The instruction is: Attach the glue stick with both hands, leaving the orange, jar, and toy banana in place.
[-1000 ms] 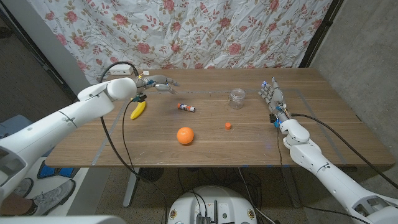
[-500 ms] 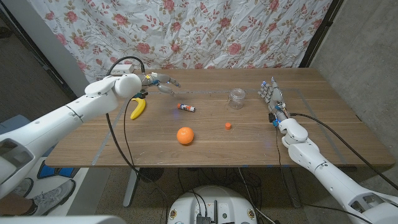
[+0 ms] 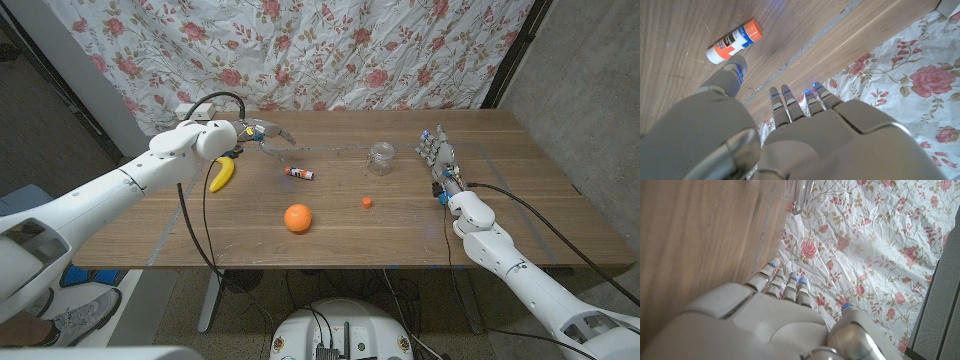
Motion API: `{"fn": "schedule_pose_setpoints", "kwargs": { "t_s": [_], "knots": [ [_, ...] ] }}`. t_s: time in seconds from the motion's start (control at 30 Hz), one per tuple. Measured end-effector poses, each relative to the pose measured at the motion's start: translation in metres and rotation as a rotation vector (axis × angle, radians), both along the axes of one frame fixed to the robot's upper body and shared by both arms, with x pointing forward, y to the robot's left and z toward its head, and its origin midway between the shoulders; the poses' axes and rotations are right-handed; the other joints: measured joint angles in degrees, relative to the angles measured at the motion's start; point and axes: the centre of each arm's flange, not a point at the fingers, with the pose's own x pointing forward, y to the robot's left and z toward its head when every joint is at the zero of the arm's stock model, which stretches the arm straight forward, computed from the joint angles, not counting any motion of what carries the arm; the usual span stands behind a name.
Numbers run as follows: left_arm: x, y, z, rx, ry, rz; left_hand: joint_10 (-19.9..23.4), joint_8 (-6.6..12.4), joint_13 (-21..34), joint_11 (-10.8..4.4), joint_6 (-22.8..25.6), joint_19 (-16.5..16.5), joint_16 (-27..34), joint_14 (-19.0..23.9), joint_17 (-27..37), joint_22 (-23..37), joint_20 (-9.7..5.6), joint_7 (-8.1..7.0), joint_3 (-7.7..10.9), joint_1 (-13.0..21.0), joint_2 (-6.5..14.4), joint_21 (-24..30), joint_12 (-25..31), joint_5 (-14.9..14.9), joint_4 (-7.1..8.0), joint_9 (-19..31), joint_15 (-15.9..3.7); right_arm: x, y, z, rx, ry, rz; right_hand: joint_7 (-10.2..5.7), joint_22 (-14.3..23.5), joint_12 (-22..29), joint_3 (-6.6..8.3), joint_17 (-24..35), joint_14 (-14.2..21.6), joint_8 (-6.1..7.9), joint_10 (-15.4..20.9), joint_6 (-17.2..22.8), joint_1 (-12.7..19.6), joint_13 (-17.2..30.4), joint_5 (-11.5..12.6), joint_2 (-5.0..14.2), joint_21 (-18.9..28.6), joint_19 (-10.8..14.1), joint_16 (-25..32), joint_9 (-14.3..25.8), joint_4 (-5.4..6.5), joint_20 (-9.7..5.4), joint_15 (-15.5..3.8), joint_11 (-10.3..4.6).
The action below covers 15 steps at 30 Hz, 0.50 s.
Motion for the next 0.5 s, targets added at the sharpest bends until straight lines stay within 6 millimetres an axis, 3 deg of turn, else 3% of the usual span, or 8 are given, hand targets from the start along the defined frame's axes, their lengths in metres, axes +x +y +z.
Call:
{"fn": "schedule_pose_setpoints", "kwargs": {
  "t_s": [0.5],
  "knots": [
    [0.007, -0.027, -0.025, 0.105, -0.068, 0.016, 1.85, 0.0, 0.3, 0.2, 0.0, -1.27, 0.0, 0.62, -0.01, 0.0, -0.2, 0.01, -1.34, 2.19, -1.28, -0.36, 0.01, 0.0, 0.24, -0.01, 0.0, -0.002, -0.003, -0.001, 0.006, 0.001, 0.003, 0.3, 0.0, 0.0, 0.5, -0.26, 0.52, 0.0, 0.31, 0.94, 0.0, -0.28, 0.0, 0.0, 0.0, 0.21, 0.0, 0.0, -0.51, -0.21, -0.52, 0.31]
  ]
}}
